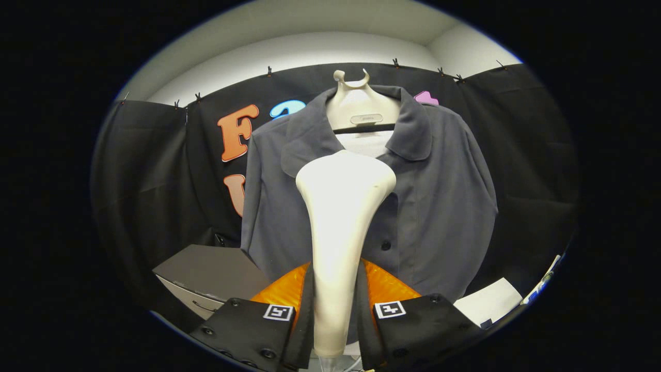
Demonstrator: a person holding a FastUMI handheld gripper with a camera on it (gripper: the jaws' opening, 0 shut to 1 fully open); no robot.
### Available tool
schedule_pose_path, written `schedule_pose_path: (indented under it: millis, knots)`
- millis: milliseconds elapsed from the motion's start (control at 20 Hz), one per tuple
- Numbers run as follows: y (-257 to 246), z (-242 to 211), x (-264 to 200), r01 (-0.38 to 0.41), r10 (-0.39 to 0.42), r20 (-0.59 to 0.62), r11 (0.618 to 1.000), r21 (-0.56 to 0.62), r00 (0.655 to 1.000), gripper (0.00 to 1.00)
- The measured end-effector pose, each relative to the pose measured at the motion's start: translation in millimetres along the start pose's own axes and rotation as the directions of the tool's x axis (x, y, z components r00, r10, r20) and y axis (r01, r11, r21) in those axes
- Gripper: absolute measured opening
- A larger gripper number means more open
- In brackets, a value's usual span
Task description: Iron the clothes twice with a garment steamer, once on the left side and once on the right side.
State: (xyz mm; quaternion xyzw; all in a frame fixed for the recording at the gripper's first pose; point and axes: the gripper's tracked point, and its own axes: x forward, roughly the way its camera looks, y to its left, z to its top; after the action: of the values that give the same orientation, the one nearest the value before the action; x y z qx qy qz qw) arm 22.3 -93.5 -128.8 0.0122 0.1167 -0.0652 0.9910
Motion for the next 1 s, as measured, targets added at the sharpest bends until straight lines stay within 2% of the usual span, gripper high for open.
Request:
schedule_pose_path:
  millis: [1000]
  knots:
    - [-29.1,-122.2,23.0,0.030,-0.023,-0.215,0.999,0.029,0.976,0.44]
